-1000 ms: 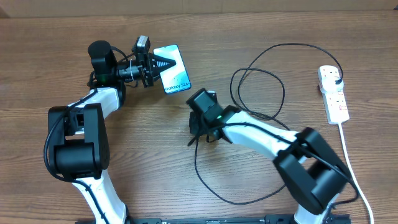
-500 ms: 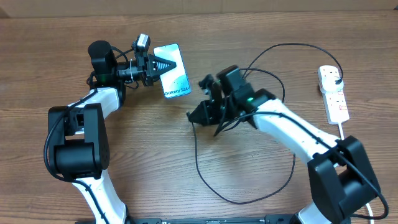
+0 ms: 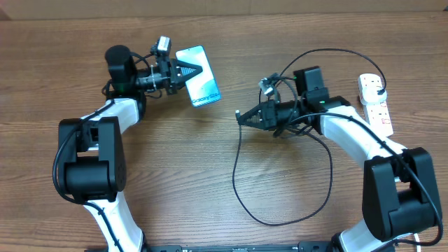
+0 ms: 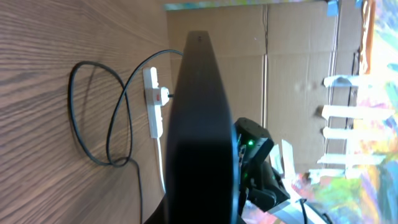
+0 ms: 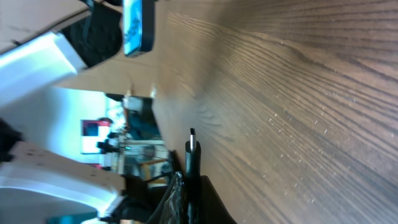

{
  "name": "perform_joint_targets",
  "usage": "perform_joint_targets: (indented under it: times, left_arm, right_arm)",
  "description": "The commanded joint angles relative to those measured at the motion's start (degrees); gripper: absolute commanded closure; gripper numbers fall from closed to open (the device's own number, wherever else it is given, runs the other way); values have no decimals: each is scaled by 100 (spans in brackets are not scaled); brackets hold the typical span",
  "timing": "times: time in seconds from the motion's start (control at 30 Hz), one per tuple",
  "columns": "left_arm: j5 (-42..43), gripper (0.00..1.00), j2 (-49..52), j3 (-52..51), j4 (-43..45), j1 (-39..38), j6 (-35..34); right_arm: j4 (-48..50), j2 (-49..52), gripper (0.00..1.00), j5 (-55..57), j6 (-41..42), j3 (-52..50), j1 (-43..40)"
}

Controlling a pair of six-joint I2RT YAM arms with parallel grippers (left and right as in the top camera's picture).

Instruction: Plug charger to phone and switch on socket

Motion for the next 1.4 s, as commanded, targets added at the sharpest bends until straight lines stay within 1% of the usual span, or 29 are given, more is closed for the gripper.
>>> perform_joint_targets:
  times: [0.0, 0.17, 0.3, 0.37, 0.7, 0.8, 0.93, 1.07, 1.23, 1.37]
  left_arm:
    - [-393, 96, -70, 153, -83, -186, -514]
    - [-623, 95, -66, 153, -87, -396, -859]
    - [-612, 96, 61, 155, -98, -450, -1613]
    - [-564, 95, 170, 157, -72, -452, -1759]
    - [-157, 96, 605, 157, 149, -538, -1676]
    - [-94, 96, 634, 157, 160, -584, -1495]
    - [105, 96, 634, 157, 463, -610, -1392]
    - [409, 95, 634, 157, 909, -610, -1349]
    - [485, 96, 634, 157, 907, -601, -1355]
    - [494, 95, 634, 157, 892, -603, -1357]
  right_arm:
    - [-103, -101, 96, -695, -92, -68, -247]
    - [-400, -101, 96, -1128, -90, -68, -326]
    - [-743, -101, 96, -1290, -92, -68, -326]
    - [-761, -101, 96, -1480, -92, -68, -326]
    - [-1176, -101, 96, -1464, -66, -68, -313]
    - [-1180, -101, 96, -1303, 260, -68, -243]
    - [-1016, -98, 96, -1257, 466, -68, -28]
    - [-629, -98, 96, -1257, 890, -68, 192]
    - [-315, -98, 96, -1215, 1023, -68, 363]
    - [-275, -98, 96, -868, 1121, -68, 374]
